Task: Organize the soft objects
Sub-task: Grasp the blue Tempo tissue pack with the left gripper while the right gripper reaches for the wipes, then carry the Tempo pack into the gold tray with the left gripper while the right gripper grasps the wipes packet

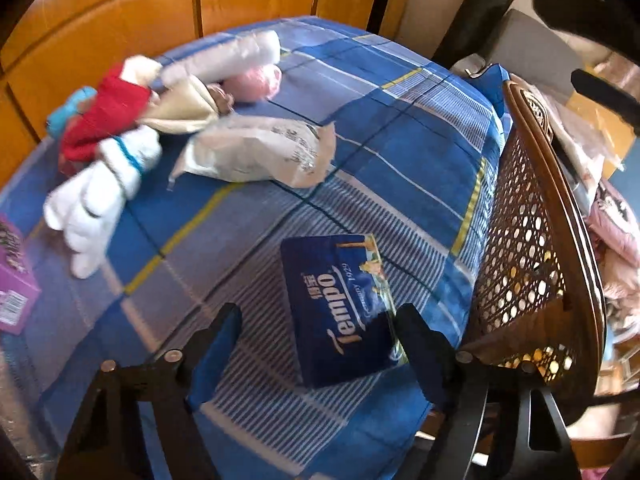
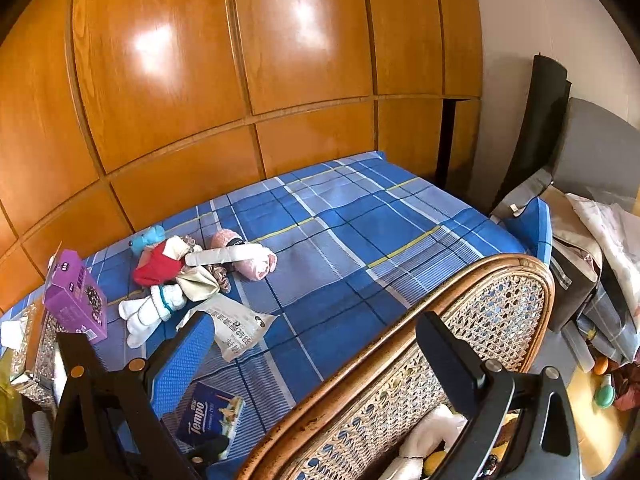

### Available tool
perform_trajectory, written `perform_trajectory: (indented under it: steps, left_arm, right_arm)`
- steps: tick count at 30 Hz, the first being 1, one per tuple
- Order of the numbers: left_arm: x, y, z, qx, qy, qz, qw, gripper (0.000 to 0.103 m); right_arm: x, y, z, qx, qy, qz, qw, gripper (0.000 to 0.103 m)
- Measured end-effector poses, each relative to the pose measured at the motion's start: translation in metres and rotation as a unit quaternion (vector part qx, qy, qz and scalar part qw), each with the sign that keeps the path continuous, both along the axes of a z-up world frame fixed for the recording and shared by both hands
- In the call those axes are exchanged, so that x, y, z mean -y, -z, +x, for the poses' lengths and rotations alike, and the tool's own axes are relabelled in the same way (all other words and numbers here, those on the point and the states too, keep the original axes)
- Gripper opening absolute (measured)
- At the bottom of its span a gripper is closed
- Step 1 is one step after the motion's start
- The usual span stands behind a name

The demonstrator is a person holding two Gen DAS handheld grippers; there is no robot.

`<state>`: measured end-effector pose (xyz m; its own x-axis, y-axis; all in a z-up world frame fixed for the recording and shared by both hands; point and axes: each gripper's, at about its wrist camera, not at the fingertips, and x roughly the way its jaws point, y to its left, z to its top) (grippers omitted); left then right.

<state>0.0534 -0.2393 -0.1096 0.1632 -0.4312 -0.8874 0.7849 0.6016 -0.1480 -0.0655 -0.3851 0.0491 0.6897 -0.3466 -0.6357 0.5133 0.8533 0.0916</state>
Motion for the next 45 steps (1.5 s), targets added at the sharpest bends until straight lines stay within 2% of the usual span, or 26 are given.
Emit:
perform_trajectory:
  steps: [2,4,5,6,10,15,18,21,26,28,29,30,36,42,45]
  left_arm:
    - [0.001,0.004,-0.001,-0.006,0.001,-0.002,1.0000,0.075]
    - [0.002,0.009,-0.004,0.002,0.005,0.001,1.0000,0.050]
    - [0.000,0.010,-0.005,0.023,0.005,0.010,0.9997,0.030]
    - [-0.003,0.010,-0.006,0.030,0.008,0.008,0.9995,0.027]
    - [-0.029,0.009,0.006,-0.007,-0.010,-0.024,0.9996,0.024]
    - [-0.056,0.007,0.010,-0.006,-0.025,-0.024,0.9994,0.024]
    - [-0.076,0.007,0.012,-0.008,-0.046,-0.026,0.9986,0.024]
    - [-0.099,0.008,0.015,-0.012,-0.073,-0.038,0.9965,0.024]
    - [-0.114,0.009,0.008,-0.006,-0.091,-0.049,0.9947,0.024]
    - [-0.120,0.008,0.004,-0.001,-0.093,-0.050,0.9943,0.024]
    - [-0.122,0.009,0.003,0.001,-0.095,-0.052,0.9941,0.024]
    - [-0.126,0.008,0.002,0.003,-0.097,-0.055,0.9938,0.024]
    - [-0.138,-0.003,0.000,0.001,-0.112,-0.073,0.9910,0.023]
    - [-0.144,-0.051,0.019,0.040,-0.118,-0.094,0.9877,0.023]
    - [-0.145,-0.083,0.039,0.059,-0.126,-0.109,0.9842,0.023]
  right_arm:
    - [0.001,0.000,0.007,-0.006,-0.011,0.001,1.000,0.102]
    - [0.000,0.000,0.018,-0.013,-0.031,0.006,0.999,0.102]
    - [-0.001,0.000,0.027,-0.019,-0.049,0.015,0.999,0.102]
    - [-0.002,0.000,0.033,-0.024,-0.062,0.023,0.997,0.102]
    - [-0.011,0.010,0.077,-0.078,-0.127,0.048,0.988,0.100]
    - [-0.023,0.022,0.116,-0.135,-0.183,0.048,0.973,0.100]
    - [-0.036,0.043,0.149,-0.207,-0.235,0.041,0.949,0.100]
    - [-0.046,0.068,0.177,-0.275,-0.263,0.031,0.924,0.100]
    - [-0.049,0.106,0.209,-0.363,-0.254,0.008,0.897,0.100]
    - [-0.047,0.115,0.215,-0.378,-0.240,-0.001,0.894,0.096]
    - [-0.047,0.119,0.217,-0.383,-0.242,0.008,0.892,0.087]
    - [-0.047,0.123,0.217,-0.387,-0.240,0.019,0.890,0.061]
    - [-0.074,0.121,0.200,-0.362,-0.243,0.051,0.899,0.059]
    - [-0.093,0.123,0.180,-0.321,-0.225,0.075,0.917,0.061]
    - [-0.091,0.128,0.171,-0.307,-0.226,0.093,0.920,0.064]
